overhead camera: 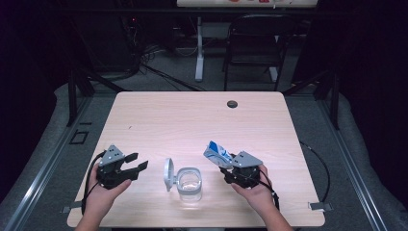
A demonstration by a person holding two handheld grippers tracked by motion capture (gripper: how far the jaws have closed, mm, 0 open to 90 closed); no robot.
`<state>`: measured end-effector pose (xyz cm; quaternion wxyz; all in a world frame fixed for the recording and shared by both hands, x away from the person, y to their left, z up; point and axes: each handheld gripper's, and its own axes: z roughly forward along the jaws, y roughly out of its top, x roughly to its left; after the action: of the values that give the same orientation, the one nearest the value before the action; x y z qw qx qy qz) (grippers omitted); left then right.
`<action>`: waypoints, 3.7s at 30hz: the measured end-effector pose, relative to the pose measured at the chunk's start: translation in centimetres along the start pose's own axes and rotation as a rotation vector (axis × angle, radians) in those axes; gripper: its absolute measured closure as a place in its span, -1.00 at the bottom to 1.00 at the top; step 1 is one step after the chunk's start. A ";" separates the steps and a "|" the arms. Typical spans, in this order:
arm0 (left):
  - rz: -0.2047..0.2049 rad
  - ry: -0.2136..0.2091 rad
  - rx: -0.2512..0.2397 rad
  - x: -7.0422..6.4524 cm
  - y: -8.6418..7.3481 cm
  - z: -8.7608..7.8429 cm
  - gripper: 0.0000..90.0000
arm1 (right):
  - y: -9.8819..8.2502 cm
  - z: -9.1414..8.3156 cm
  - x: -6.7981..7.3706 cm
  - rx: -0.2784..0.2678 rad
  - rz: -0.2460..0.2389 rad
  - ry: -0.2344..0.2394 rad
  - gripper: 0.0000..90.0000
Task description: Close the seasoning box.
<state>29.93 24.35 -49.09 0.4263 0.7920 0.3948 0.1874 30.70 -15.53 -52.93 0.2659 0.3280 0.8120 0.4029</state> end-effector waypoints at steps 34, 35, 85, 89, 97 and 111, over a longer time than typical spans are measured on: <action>0.000 0.000 0.007 0.1 -0.1 0.1 0.07 | 0.7 0.0 1.0 0.025 -0.200 -0.114 -0.04; 0.000 0.000 0.008 0.1 -0.1 0.1 0.07 | 0.7 0.0 1.0 0.027 -0.206 -0.120 -0.04; 0.003 0.004 0.017 0.1 -0.1 0.1 0.07 | -0.2 0.5 2.3 0.060 -0.417 -0.242 -0.04; 0.003 0.005 0.015 0.0 -0.1 0.2 0.07 | -0.2 0.5 2.4 0.069 -0.437 -0.253 -0.04; 0.000 0.001 0.011 0.1 -0.2 0.2 0.07 | -0.4 0.5 2.4 0.068 -0.469 -0.272 -0.04; -0.001 0.003 0.012 0.1 -0.2 0.2 0.07 | -0.4 0.4 2.7 0.068 -0.533 -0.302 -0.04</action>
<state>30.05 24.35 -49.40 0.4212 0.7940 0.3969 0.1861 29.12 -13.53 -53.96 0.4690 0.1681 0.8337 0.2383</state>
